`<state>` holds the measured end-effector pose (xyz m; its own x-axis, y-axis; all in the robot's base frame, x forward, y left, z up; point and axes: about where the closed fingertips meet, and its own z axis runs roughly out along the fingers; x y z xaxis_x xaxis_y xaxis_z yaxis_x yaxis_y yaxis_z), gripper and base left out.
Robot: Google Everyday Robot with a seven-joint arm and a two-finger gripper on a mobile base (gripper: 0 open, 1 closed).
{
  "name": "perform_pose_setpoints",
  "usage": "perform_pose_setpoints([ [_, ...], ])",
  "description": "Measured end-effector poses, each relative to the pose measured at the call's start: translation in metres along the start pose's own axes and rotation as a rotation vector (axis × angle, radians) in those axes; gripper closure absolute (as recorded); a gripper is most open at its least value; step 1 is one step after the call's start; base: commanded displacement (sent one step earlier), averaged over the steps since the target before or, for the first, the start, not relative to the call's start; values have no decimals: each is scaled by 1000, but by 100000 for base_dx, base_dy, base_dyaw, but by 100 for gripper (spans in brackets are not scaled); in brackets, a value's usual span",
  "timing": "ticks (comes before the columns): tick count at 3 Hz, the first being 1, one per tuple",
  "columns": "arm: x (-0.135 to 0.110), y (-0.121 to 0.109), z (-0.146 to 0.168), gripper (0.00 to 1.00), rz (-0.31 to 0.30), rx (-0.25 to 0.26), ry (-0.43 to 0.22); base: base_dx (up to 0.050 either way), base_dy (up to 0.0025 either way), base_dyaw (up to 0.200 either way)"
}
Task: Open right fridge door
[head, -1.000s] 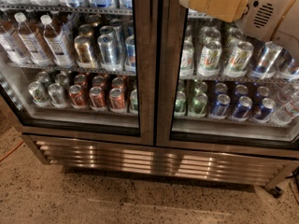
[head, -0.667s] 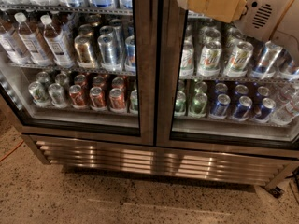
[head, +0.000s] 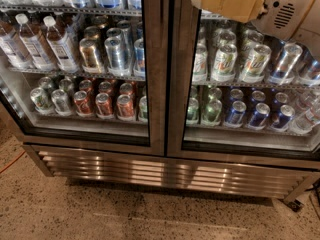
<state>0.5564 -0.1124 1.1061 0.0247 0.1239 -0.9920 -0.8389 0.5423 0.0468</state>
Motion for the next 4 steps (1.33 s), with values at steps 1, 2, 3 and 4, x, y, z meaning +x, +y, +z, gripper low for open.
perform_pose_setpoints([
  [1, -3, 0, 2, 31, -12, -57, -4, 0, 0, 0],
  [2, -7, 1, 7, 29, -40, -101, 5, 0, 0, 0],
  [3, -8, 3, 14, 29, -79, -132, 21, 0, 0, 0],
  [4, -8, 4, 22, 29, -98, -153, 31, 0, 0, 0],
])
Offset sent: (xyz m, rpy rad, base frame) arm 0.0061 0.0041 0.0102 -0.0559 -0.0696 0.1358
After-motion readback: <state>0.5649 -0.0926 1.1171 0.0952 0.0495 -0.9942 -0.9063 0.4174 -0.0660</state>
